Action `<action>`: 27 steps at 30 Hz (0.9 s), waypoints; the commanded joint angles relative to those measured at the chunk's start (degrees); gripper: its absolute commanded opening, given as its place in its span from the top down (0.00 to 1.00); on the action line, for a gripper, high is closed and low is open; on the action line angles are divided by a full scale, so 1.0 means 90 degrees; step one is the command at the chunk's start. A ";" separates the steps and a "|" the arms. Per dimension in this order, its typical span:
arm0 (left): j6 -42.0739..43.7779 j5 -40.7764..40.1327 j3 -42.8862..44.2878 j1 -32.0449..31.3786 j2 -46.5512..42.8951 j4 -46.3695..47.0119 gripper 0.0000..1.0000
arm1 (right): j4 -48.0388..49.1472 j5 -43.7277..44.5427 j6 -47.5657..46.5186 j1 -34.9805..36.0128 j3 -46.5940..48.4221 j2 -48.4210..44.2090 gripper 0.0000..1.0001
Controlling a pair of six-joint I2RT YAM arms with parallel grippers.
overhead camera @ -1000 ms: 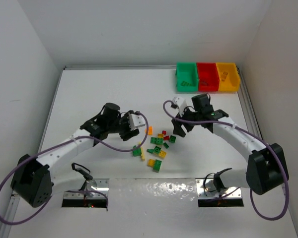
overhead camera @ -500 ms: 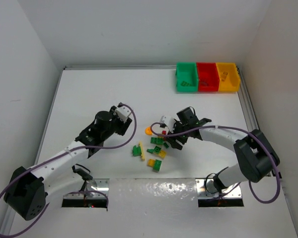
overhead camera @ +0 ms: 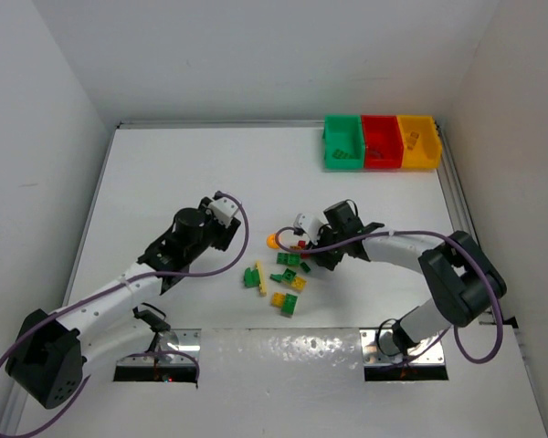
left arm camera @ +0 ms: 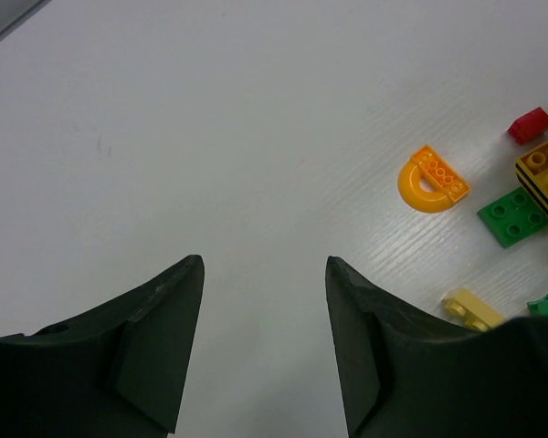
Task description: Sort the legos into containers by color
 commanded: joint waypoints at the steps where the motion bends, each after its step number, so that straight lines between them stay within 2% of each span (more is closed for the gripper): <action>1: 0.0062 0.0045 -0.0058 0.0041 -0.0037 0.0448 0.46 | 0.0327 -0.0178 -0.0007 0.0037 -0.0145 -0.0255 0.50; 4: 0.0072 0.0055 -0.0087 0.0032 0.0022 0.0496 0.46 | 0.0288 -0.0179 0.0051 0.0037 -0.0077 -0.0206 0.51; 7: 0.0072 0.0055 -0.0106 0.0032 0.0022 0.0526 0.46 | 0.0317 -0.0208 0.0071 0.0027 -0.0048 -0.0196 0.66; 8: 0.0082 0.0045 -0.0106 0.0041 0.0012 0.0516 0.46 | 0.0288 -0.0237 0.0042 0.0037 -0.0038 -0.0186 0.73; 9: 0.0082 0.0035 -0.0106 0.0041 0.0003 0.0506 0.46 | 0.0239 -0.0276 0.0022 0.0037 -0.0019 -0.0196 0.86; 12: 0.0082 0.0035 -0.0126 0.0041 -0.0027 0.0458 0.46 | 0.0054 -0.0267 -0.0104 0.0027 0.0050 -0.0283 0.96; 16: 0.0091 0.0055 -0.0175 0.0032 -0.0027 0.0477 0.46 | -0.0103 -0.0111 -0.0202 0.0037 0.0069 -0.0566 1.00; 20: 0.0072 -0.0003 -0.0175 0.0041 -0.0036 0.0535 0.46 | -0.0084 0.0134 0.0596 -0.0167 0.0401 -0.1162 1.00; 22: 0.0004 -0.0101 -0.0185 0.0032 -0.0027 0.0594 0.46 | 0.0266 0.0259 0.1520 -0.0275 0.0683 -0.1270 1.00; 24: -0.0084 -0.0169 -0.0204 0.0032 -0.0017 0.0662 0.46 | 0.1075 0.0678 0.2206 -0.0392 0.0918 -0.1144 1.00; 25: -0.0123 -0.0218 -0.0214 0.0032 -0.0017 0.0730 0.46 | 0.1378 0.0951 0.3002 -0.0470 0.1228 -0.1008 1.00; 27: -0.0143 -0.0219 -0.0243 0.0041 0.0012 0.0770 0.46 | 0.1937 0.1626 0.3807 -0.0870 0.1727 -0.0318 1.00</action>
